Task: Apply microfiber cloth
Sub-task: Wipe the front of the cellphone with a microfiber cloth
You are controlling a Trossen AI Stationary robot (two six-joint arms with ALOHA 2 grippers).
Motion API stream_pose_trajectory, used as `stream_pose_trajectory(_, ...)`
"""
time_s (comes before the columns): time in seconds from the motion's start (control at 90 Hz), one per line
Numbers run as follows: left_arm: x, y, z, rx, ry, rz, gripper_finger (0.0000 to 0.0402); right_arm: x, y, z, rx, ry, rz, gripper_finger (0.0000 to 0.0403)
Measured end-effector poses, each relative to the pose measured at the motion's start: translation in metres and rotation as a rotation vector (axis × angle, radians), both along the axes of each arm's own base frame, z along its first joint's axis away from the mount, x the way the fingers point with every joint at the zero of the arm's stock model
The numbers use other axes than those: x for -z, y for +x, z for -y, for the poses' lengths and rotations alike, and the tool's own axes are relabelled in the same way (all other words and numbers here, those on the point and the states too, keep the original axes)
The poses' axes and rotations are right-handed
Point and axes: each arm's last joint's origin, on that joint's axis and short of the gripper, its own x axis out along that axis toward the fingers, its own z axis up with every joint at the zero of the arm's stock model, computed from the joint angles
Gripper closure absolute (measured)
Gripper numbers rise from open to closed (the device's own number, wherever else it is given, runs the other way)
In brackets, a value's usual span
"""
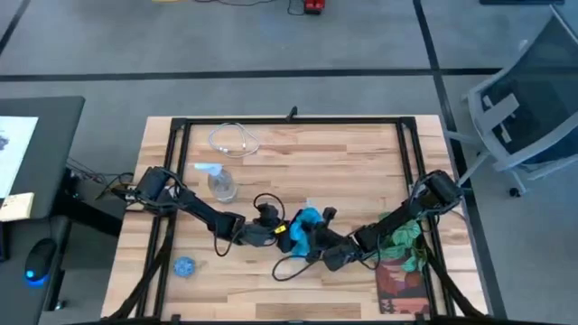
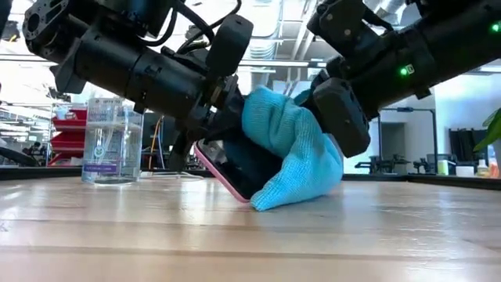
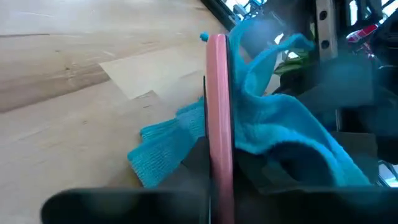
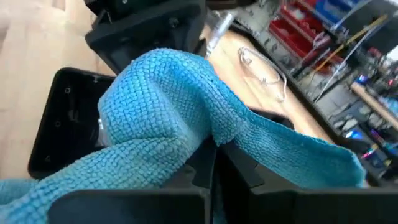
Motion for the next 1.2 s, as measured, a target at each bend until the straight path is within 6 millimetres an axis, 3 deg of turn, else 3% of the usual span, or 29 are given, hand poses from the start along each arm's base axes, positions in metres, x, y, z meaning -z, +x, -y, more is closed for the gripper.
stream_pose_trajectory(0.167, -0.002, 0.001, 0.000, -0.002, 0.002, 0.013, 0.0395, -0.002, 0.001, 0.003, 0.069, -0.005, 0.044, 0.0403)
stream_pose_trajectory(0.444, 0.000, 0.000, 0.002, 0.028, 0.007, -0.011, 0.0395, 0.004, -0.004, -0.006, -0.010, 0.126, 0.017, 0.0403)
stream_pose_trajectory(0.689, -0.003, 0.001, 0.003, 0.011, 0.006, 0.012, 0.0395, 0.010, -0.017, -0.009, 0.149, 0.033, 0.050, 0.0403)
stream_pose_trajectory(0.833, -0.003, 0.001, 0.003, 0.011, 0.007, 0.012, 0.0395, 0.010, -0.018, -0.009, 0.162, 0.073, 0.080, 0.0403)
stream_pose_trajectory(1.022, -0.002, 0.000, 0.004, 0.009, 0.011, 0.009, 0.0395, 0.012, -0.015, -0.012, 0.074, 0.254, 0.075, 0.0403)
stream_pose_trajectory(1.2, -0.008, 0.002, 0.004, 0.008, -0.001, 0.061, 0.0395, 0.007, -0.009, -0.023, -0.154, 0.358, 0.025, 0.0403)
